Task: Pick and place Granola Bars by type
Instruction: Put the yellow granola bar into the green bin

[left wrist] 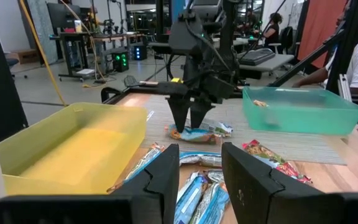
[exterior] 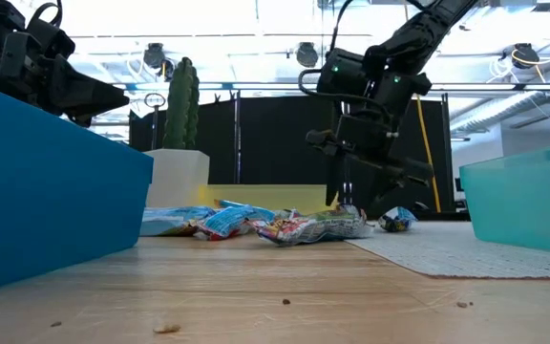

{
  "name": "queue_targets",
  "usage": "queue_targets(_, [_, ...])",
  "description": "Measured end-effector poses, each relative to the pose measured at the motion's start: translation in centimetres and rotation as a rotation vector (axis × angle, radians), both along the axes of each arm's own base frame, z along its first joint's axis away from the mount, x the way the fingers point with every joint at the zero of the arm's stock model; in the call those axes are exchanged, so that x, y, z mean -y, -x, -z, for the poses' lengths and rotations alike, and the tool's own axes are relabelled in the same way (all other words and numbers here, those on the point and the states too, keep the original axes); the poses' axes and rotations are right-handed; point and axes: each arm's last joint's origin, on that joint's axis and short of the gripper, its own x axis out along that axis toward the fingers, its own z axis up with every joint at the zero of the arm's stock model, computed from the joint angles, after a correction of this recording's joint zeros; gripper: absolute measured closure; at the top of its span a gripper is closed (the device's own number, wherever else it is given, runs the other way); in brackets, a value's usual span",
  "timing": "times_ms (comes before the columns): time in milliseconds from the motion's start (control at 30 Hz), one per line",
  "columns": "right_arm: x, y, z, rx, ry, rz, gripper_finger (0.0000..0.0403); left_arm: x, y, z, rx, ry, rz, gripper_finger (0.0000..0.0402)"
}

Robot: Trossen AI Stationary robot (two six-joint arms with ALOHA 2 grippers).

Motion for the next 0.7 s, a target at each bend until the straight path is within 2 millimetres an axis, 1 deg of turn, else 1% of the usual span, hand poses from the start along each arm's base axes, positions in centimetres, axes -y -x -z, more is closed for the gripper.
queue_targets(133, [0.03,-0.10,0.93,-0.034,-0.008,0.002,0.0165,0.00,0.00,0.00,0.000,0.000,0.000,0.0277])
queue_targets(267, [0.03,-0.10,1.00,-0.036,-0.018,0.020,0.0179,0.00,0.00,0.00,0.000,0.000,0.000,0.0277])
queue_targets(367, [0.03,-0.11,1.01,-0.035,-0.019,0.023,0.0203,0.00,0.00,0.00,0.000,0.000,0.000,0.0277])
queue_targets(700, [0.03,-0.13,1.05,-0.035,-0.022,0.025,0.0305,0.00,0.00,0.00,0.000,0.000,0.000,0.0277])
